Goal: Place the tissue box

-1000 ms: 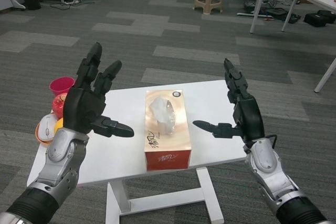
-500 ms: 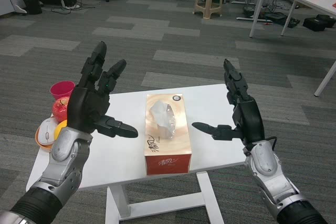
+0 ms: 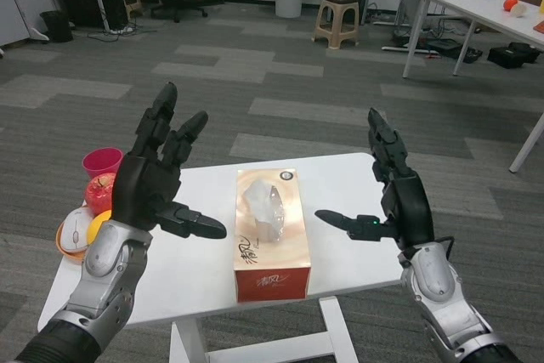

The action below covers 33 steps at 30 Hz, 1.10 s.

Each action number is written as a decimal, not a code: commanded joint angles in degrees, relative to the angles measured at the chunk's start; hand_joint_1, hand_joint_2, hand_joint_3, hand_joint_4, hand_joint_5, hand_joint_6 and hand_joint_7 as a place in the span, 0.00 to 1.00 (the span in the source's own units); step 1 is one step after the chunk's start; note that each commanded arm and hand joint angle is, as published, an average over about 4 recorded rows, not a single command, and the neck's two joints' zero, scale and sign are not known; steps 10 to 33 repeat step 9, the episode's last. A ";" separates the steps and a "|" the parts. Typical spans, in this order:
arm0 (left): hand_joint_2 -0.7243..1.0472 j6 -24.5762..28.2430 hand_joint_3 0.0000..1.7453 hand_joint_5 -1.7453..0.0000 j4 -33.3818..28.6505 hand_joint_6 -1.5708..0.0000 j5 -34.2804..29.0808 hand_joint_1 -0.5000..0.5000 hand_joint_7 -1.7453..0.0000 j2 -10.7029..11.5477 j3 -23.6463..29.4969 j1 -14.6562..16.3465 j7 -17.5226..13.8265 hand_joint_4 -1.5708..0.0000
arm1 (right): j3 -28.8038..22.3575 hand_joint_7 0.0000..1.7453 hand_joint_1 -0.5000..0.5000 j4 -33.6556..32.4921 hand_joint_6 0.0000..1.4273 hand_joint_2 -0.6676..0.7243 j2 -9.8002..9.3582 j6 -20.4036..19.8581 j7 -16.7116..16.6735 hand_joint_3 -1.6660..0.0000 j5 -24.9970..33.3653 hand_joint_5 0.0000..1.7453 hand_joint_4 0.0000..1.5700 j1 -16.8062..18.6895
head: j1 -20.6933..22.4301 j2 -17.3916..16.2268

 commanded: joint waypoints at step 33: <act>0.40 -0.18 0.00 0.65 0.42 1.00 1.52 1.00 1.00 -2.23 1.65 -0.35 -0.21 1.00 | -0.50 0.04 0.04 0.39 0.00 0.26 -0.25 -1.04 -0.41 0.81 0.06 0.00 0.00 -1.49 | 1.51 4.65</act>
